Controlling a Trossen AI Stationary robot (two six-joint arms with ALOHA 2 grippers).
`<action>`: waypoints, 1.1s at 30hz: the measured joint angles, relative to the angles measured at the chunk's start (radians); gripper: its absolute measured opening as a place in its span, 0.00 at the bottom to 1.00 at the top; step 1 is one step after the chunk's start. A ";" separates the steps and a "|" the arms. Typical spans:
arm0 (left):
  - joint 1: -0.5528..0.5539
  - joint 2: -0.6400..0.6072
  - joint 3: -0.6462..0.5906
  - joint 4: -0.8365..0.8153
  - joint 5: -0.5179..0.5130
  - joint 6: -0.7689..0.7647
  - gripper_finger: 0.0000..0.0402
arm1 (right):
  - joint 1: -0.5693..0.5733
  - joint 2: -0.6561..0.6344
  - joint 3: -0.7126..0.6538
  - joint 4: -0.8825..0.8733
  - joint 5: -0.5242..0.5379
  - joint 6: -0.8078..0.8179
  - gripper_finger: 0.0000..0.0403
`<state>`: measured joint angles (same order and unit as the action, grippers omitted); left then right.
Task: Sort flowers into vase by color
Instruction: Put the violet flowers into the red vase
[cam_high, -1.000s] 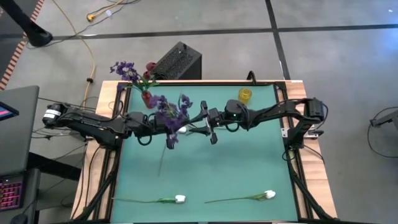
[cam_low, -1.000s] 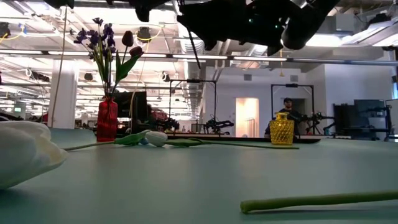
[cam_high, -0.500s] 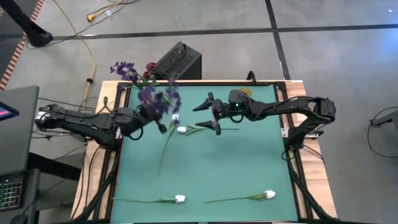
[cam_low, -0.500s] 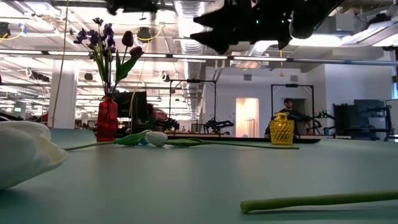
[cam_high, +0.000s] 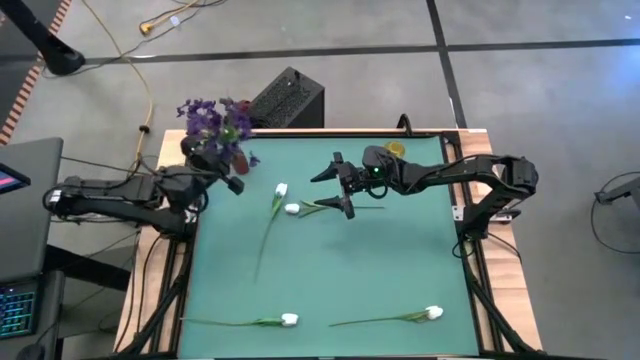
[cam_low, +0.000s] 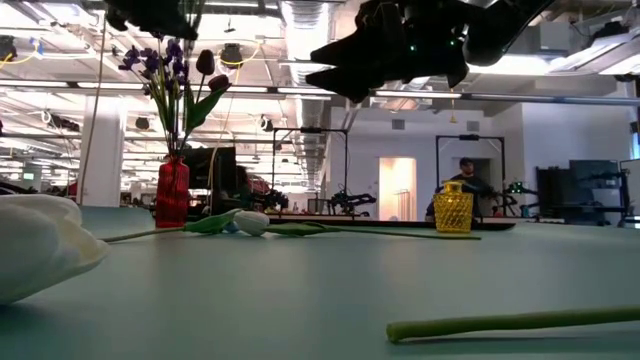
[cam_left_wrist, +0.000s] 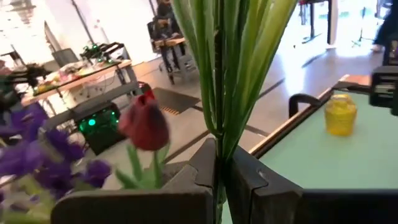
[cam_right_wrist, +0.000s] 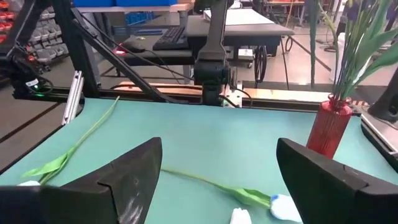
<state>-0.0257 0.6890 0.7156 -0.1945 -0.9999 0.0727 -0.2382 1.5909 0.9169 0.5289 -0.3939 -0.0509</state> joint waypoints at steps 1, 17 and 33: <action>0.005 -0.013 -0.007 -0.006 -0.006 -0.005 0.00 | 0.000 0.000 0.000 0.000 0.000 -0.002 0.85; 0.144 -0.094 -0.132 0.081 0.048 0.076 0.00 | 0.001 0.000 0.000 -0.003 0.001 -0.010 0.85; 0.337 -0.094 -0.132 0.096 0.257 0.150 0.00 | 0.009 0.000 0.000 -0.018 0.000 -0.006 0.85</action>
<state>0.3110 0.5953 0.5835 -0.0982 -0.7430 0.2226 -0.2292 1.5913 0.9169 0.5110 -0.3935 -0.0571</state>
